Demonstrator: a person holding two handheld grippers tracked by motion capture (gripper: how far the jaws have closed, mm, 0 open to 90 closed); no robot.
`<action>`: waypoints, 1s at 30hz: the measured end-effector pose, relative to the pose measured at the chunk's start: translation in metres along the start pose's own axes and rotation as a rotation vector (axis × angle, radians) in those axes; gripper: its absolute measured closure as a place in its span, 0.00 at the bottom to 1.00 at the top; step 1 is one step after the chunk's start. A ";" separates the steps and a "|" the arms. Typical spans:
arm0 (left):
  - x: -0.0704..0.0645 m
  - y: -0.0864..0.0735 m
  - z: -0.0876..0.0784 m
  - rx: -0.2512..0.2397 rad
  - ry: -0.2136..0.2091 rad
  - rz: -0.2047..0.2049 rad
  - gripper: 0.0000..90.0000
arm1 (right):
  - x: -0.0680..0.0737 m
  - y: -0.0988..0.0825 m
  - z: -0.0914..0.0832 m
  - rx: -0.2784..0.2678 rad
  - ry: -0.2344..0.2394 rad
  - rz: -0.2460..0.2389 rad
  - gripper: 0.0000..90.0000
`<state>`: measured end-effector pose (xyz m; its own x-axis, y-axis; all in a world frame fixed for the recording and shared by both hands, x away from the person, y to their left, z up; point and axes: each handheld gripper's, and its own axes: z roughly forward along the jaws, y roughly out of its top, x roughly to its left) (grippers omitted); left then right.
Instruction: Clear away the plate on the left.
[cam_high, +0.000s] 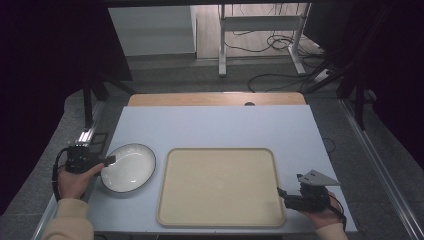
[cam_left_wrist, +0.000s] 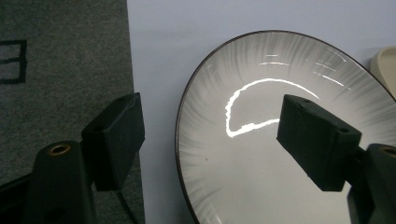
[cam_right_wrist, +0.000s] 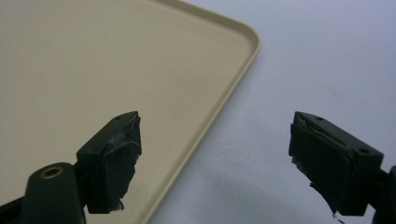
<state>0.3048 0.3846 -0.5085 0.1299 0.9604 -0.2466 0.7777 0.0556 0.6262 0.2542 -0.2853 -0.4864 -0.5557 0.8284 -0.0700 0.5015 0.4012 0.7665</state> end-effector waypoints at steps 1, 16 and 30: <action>0.002 0.000 0.001 0.005 -0.001 -0.004 0.26 | 0.000 0.000 0.001 0.000 -0.001 0.001 0.20; 0.013 -0.009 0.012 0.056 -0.076 -0.078 0.38 | 0.000 -0.002 0.003 0.017 0.010 -0.017 0.20; 0.011 -0.011 0.021 0.087 -0.118 -0.089 0.47 | -0.002 -0.003 0.003 0.026 0.009 -0.022 0.20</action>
<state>0.3103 0.3887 -0.5334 0.1256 0.9137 -0.3865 0.8391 0.1100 0.5327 0.2563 -0.2872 -0.4906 -0.5726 0.8159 -0.0804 0.5062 0.4289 0.7482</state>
